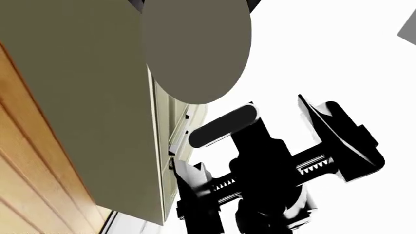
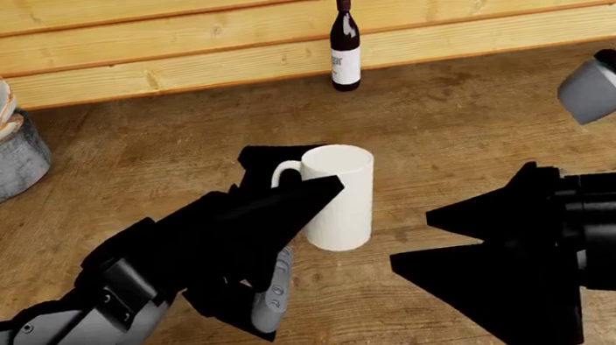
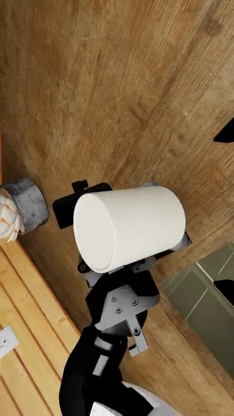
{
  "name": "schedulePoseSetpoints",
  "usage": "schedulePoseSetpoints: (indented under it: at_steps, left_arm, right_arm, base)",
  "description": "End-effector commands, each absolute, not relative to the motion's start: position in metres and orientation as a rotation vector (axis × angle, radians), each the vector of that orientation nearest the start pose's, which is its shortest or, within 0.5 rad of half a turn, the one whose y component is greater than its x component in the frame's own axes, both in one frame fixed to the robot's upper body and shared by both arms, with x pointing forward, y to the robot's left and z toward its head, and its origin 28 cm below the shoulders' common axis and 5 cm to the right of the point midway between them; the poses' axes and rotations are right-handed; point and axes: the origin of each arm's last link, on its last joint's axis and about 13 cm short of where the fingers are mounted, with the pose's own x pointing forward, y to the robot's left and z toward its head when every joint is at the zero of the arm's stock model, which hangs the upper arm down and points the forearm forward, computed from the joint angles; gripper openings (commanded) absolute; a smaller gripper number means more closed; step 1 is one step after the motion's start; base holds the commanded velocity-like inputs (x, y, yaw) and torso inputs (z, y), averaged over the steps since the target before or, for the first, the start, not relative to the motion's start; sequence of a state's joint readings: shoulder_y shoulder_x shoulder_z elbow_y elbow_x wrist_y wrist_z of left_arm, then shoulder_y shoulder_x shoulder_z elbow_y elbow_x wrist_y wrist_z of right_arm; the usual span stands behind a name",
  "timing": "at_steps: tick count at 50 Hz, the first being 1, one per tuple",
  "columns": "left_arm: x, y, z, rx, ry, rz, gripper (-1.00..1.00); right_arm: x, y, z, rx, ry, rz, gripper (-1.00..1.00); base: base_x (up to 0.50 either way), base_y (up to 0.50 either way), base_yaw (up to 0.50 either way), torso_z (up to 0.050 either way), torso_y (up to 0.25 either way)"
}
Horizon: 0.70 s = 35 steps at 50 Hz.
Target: A wet mug is on the counter and needs to be dried. Pick it up and place it upside down in the open cabinet.
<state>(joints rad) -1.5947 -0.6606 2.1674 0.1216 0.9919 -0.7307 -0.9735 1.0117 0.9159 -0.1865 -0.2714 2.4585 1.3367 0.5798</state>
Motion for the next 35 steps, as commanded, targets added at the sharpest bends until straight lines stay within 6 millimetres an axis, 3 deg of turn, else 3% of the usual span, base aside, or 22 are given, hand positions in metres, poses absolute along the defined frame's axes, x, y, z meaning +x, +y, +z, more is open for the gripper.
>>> schedulePoseSetpoints:
  at_steps: [1,35]
  left_arm:
    - [0.316,0.22,0.226,1.798,-1.903,0.173,-1.0]
    - [0.316,0.216,0.216,1.762,-1.914,0.153,-1.0]
  right_arm:
    - [0.188,-0.174,0.299,0.181,0.53,1.013,1.0]
    - [0.192,-0.163,0.298,0.16,0.523,1.044,1.0]
  base:
    - [0.0,0.0,0.0,0.0,0.0]
    - [0.0,0.0,0.0,0.0,0.0]
